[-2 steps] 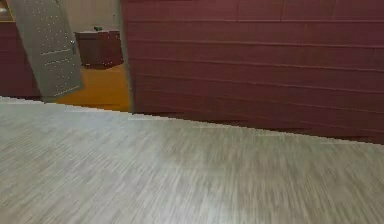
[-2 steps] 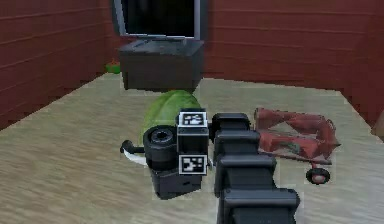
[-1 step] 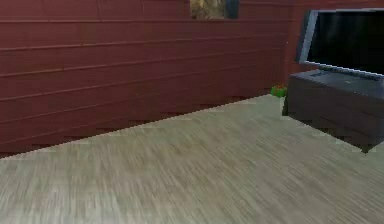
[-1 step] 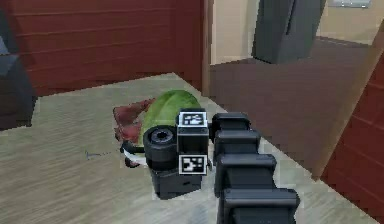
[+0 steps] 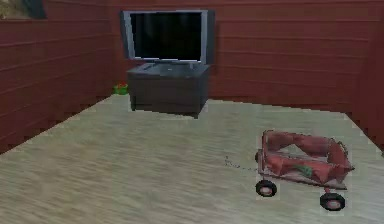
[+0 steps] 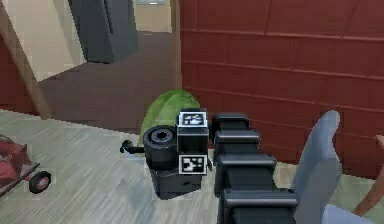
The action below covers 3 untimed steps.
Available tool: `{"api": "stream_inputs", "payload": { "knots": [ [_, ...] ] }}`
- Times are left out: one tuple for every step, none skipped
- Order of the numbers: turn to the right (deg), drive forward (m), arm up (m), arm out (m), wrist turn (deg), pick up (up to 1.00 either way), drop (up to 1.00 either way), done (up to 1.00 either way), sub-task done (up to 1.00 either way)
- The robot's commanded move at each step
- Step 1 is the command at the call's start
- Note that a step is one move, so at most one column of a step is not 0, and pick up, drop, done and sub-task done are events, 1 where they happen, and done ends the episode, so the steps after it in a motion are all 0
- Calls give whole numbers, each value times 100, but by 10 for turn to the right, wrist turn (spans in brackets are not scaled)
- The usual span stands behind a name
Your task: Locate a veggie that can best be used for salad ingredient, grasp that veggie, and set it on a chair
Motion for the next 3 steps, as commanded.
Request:
{"api": "stream_inputs", "payload": {
  "knots": [
    [300, 0, 0, 0, 0, 0, 0, 0, 0],
    [-450, 0, 0, 0, 0, 0, 0, 0, 0],
    [-450, 0, 0, 0, 0, 0, 0, 0, 0]
  ]
}}
